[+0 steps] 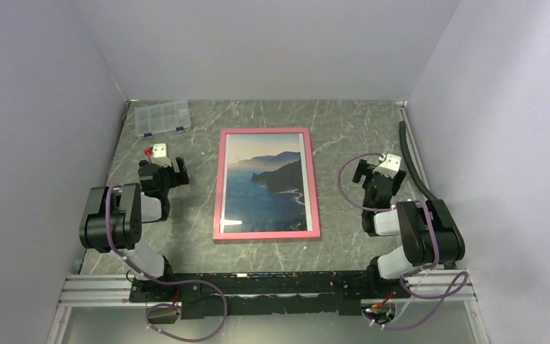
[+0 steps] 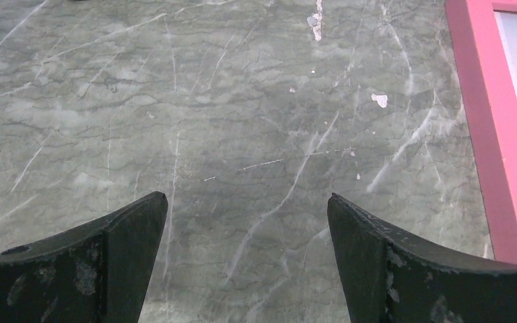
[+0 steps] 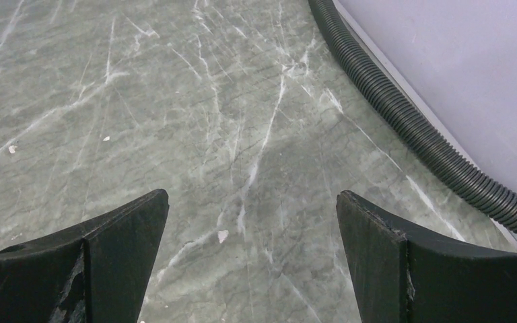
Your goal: Put the photo into the frame
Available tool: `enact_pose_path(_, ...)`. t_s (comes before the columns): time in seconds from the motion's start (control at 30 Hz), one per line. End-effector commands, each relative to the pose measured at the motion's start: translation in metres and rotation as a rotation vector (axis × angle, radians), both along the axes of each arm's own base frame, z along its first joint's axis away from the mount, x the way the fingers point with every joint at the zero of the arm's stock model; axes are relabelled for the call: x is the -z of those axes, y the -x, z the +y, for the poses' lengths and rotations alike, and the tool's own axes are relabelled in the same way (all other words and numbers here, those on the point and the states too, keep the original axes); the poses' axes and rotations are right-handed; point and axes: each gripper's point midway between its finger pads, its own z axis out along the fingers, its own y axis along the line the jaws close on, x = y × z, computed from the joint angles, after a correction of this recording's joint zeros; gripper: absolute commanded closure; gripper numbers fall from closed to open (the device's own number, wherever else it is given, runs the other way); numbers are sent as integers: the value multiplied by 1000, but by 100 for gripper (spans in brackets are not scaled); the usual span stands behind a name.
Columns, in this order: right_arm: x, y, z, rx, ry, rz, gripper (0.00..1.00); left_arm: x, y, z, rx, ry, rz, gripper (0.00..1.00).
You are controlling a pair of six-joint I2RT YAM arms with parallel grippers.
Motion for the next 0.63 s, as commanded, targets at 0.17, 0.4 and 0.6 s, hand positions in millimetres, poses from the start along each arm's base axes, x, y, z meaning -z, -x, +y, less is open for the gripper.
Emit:
enact_pose_path(0.17, -20, -6, 3, -15, 11, -80, 0, -7, -5, 0, 10, -23, -27, 6)
enact_pose_path(0.4, -19, -7, 3, -18, 11, -72, 0, -7, -5, 0, 11, -21, -26, 6)
enact_pose_path(0.6, -18, -8, 4, -22, 9, -69, 0, -7, -6, 0, 11, -21, -27, 6)
